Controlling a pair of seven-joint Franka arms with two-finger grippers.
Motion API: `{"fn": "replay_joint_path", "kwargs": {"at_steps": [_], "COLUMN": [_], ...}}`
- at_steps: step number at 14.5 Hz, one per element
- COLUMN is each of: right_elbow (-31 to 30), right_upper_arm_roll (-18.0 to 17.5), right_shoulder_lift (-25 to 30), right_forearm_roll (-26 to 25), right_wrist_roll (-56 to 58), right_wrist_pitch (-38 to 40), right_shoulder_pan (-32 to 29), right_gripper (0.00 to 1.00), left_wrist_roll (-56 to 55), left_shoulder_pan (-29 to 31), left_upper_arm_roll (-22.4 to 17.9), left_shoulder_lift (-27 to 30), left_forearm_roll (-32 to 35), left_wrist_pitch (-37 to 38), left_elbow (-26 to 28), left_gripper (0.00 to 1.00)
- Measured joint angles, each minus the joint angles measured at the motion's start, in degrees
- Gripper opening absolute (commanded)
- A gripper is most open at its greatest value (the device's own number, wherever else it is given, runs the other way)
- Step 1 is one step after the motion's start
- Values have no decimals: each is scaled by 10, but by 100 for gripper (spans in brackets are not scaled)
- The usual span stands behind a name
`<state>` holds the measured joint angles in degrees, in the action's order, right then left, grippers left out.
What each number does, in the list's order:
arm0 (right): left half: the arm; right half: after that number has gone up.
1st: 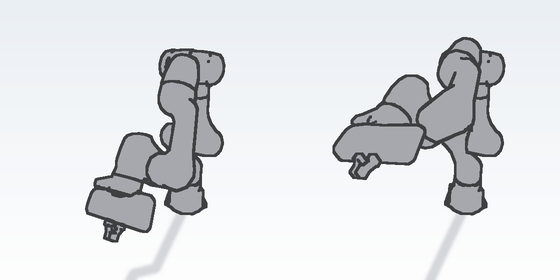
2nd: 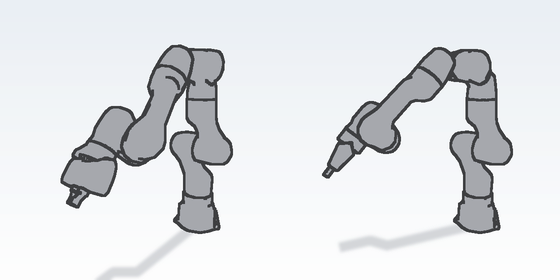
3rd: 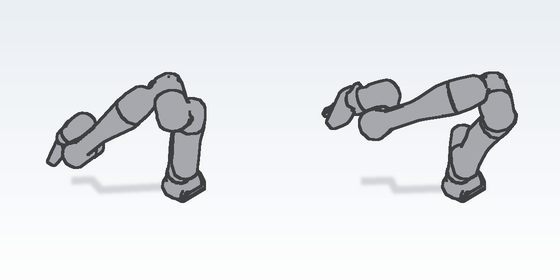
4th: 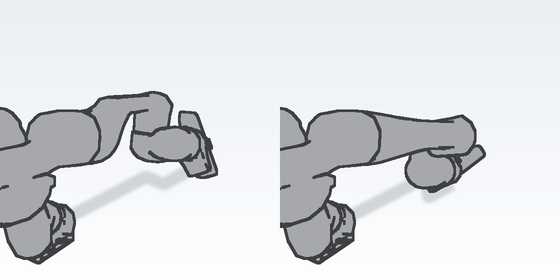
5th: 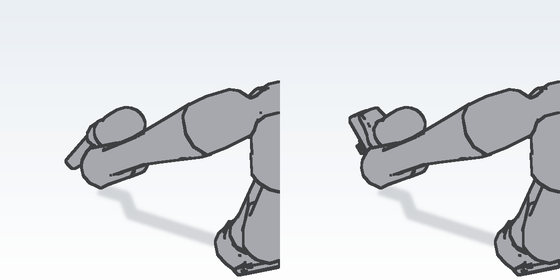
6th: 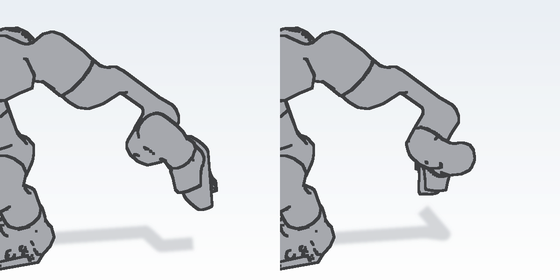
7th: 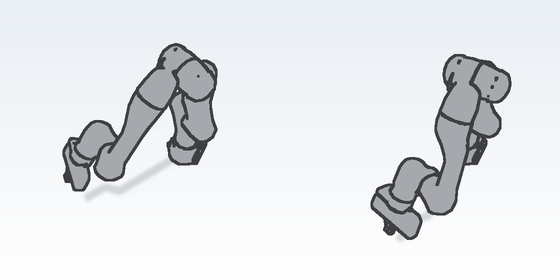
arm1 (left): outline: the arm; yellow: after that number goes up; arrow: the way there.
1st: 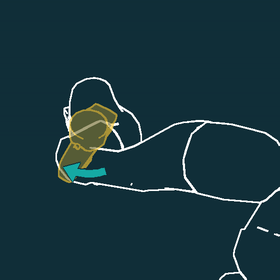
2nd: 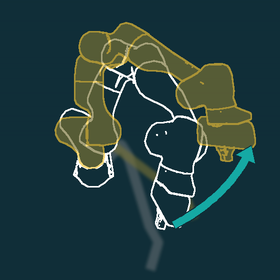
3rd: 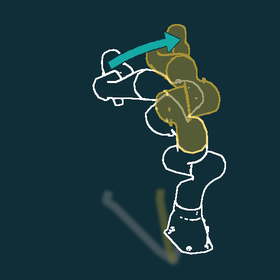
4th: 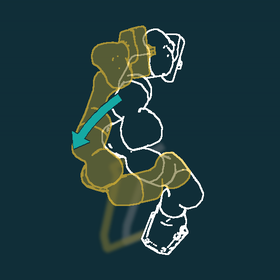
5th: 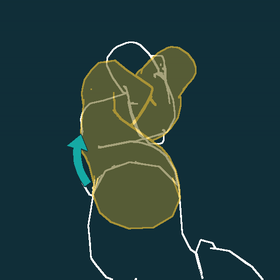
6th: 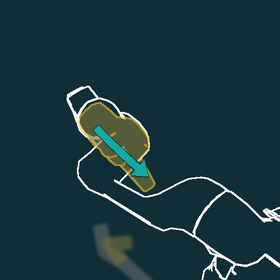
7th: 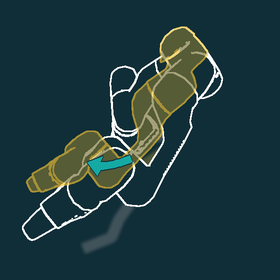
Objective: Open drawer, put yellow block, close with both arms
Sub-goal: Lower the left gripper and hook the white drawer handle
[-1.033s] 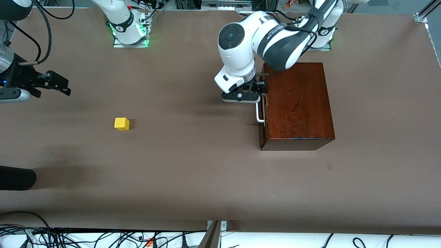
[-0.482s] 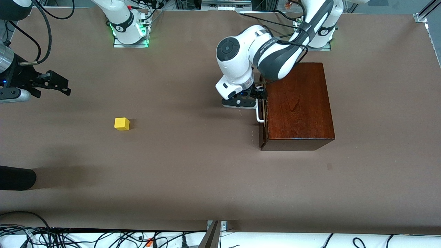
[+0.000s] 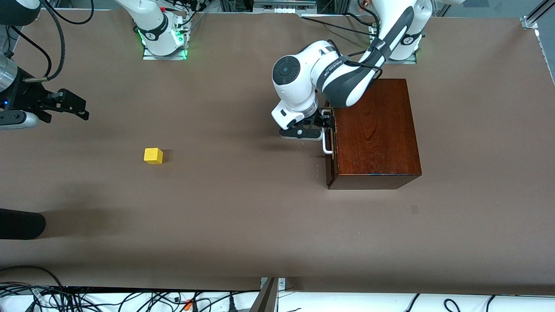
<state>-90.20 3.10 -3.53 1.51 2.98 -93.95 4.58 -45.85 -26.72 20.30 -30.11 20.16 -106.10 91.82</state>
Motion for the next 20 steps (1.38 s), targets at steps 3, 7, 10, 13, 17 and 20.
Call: {"fn": "replay_joint_path", "kwargs": {"at_steps": [3, 7, 10, 13, 17, 20], "right_elbow": [0, 0, 0, 0, 0, 0], "right_upper_arm_roll": [0, 0, 0, 0, 0, 0], "right_shoulder_lift": [0, 0, 0, 0, 0, 0], "right_forearm_roll": [0, 0, 0, 0, 0, 0], "right_wrist_roll": [0, 0, 0, 0, 0, 0], "right_wrist_pitch": [0, 0, 0, 0, 0, 0], "right_shoulder_pan": [0, 0, 0, 0, 0, 0], "right_gripper": [100, 100, 100, 100, 100, 100], "left_wrist_roll": [-27, -46, -47, -48, -48, -48], "left_shoulder_pan": [0, 0, 0, 0, 0, 0], "left_upper_arm_roll": [-1, -1, -1, -1, -1, -1], "left_shoulder_lift": [-8, -21, -30, -34, -35, -35], "left_forearm_roll": [17, 31, 31, 31, 31, 31], "left_wrist_pitch": [-3, -7, -13, -20, -27, -31], "left_elbow": [2, 2, 3, 3, 3, 3], "left_gripper": [100, 100, 100, 100, 100, 100]}}
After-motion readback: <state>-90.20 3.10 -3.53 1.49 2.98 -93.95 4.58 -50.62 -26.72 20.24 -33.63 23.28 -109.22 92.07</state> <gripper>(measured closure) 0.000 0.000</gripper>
